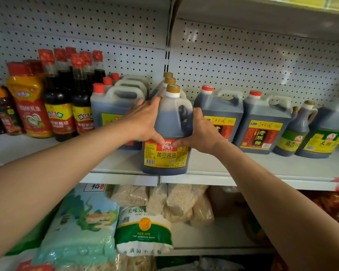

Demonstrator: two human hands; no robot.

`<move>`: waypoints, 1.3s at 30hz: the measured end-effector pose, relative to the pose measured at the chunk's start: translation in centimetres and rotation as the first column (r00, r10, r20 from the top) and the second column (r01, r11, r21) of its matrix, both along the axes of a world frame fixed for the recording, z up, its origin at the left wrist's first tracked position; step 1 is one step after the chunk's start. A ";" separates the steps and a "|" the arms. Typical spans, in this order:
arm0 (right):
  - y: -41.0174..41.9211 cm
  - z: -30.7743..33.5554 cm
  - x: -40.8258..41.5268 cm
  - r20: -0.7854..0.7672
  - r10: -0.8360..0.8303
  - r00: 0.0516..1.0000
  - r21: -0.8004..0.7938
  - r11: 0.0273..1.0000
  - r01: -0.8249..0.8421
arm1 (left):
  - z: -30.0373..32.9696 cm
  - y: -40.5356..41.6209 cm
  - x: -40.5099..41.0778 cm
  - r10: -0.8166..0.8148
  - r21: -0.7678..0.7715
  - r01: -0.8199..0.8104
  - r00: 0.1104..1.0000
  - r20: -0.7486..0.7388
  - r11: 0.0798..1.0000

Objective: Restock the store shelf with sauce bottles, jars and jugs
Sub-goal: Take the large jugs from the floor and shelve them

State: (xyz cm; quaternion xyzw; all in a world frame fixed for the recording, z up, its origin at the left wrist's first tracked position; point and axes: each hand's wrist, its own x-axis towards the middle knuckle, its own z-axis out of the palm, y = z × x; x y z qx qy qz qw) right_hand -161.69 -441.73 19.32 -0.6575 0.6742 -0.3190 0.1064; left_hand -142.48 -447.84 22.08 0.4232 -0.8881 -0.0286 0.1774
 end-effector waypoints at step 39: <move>-9.2 0.2 -2.3 0.052 -0.051 0.997 0.055 0.997 0.048 | 0.3 -7.5 -4.5 0.291 -0.231 -0.245 0.937 0.192 0.942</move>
